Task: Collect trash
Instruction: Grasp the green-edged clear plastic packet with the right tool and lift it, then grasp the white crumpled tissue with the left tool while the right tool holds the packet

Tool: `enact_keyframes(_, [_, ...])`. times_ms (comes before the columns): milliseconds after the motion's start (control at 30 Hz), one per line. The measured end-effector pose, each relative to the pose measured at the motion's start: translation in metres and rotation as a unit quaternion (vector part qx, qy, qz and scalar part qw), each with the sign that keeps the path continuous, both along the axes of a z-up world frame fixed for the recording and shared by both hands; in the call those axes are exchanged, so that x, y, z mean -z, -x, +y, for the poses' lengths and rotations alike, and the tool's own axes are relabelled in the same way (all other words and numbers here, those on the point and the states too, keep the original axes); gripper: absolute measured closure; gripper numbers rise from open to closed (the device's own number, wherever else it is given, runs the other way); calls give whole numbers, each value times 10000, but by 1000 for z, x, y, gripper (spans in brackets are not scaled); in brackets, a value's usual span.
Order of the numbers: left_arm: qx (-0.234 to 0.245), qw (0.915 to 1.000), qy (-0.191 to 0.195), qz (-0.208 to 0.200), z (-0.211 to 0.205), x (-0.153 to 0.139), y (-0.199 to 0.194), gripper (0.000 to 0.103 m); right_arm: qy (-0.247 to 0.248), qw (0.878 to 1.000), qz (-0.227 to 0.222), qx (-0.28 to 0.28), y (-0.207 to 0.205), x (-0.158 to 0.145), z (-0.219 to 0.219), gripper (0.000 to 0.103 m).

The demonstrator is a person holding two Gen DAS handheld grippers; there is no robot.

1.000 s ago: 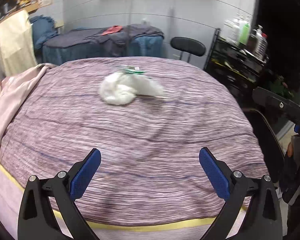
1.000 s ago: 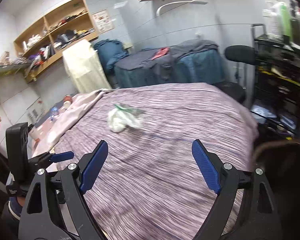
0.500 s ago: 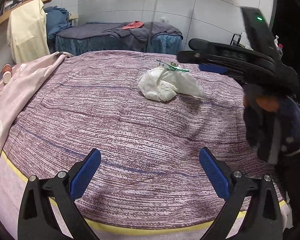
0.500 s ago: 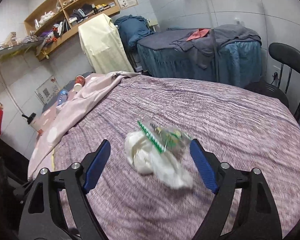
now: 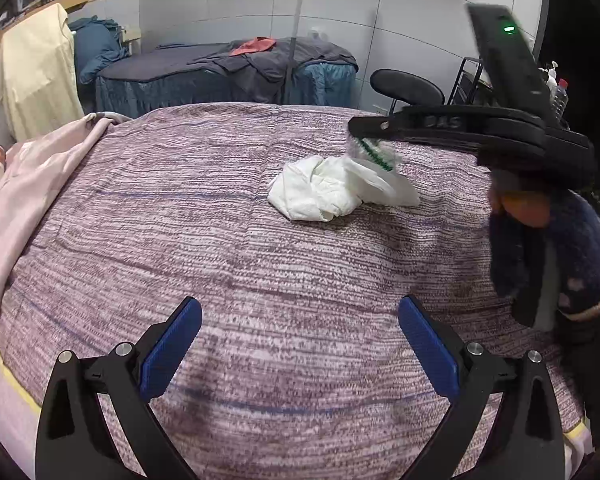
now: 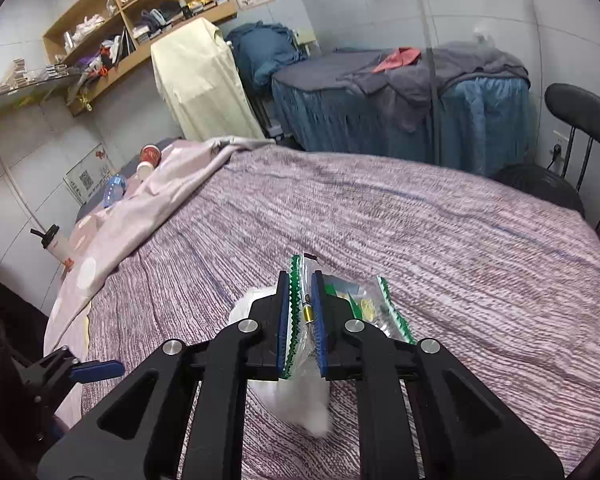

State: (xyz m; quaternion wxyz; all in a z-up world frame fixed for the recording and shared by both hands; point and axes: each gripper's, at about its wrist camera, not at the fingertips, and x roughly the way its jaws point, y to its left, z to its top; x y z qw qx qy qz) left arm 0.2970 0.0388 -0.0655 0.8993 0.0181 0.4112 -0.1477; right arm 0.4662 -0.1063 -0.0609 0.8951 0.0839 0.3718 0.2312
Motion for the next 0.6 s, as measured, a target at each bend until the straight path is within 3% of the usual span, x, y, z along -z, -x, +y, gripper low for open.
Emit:
enact_keyframes(333, [106,9998,11,180,-14,4,-46,6,-152,9975,-660,188,55,-46,-31,92])
enact_keyframes(600, [304,9975,-607,170,-45,11,-88,6,-249,9958,-827,315,106,-57,-59,92])
